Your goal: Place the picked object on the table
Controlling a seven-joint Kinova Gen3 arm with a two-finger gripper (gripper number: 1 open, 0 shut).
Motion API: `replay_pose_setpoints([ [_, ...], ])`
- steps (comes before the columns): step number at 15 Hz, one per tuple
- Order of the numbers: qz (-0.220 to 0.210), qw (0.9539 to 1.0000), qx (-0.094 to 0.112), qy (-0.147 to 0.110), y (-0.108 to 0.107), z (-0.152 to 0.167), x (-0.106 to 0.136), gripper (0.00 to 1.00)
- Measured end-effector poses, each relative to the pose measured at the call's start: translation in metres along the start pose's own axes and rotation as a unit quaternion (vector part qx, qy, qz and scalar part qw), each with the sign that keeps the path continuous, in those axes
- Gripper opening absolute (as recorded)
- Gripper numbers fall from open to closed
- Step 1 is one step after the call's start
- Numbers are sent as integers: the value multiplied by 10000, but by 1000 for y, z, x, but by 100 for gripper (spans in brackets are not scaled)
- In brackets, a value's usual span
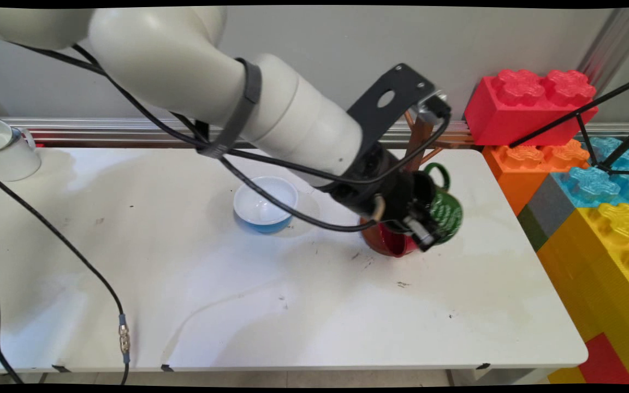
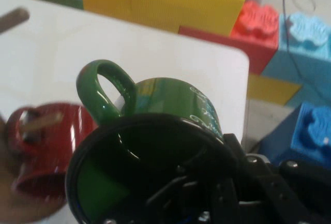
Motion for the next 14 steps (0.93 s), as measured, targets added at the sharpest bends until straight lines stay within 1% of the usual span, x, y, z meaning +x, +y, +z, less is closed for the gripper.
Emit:
replay_pose_setpoints([
  [2,146,9995,73,-267,-1,-9,-6,0],
  [4,331,9980,136,-528,-3,-16,-13,0],
  [6,540,9951,223,-795,-6,-21,-20,0],
  [8,688,9923,294,-985,-8,-24,-25,0],
  [11,917,9864,388,-1309,-12,-25,-34,0],
  [14,1128,9769,486,-1748,-15,-22,-47,0],
])
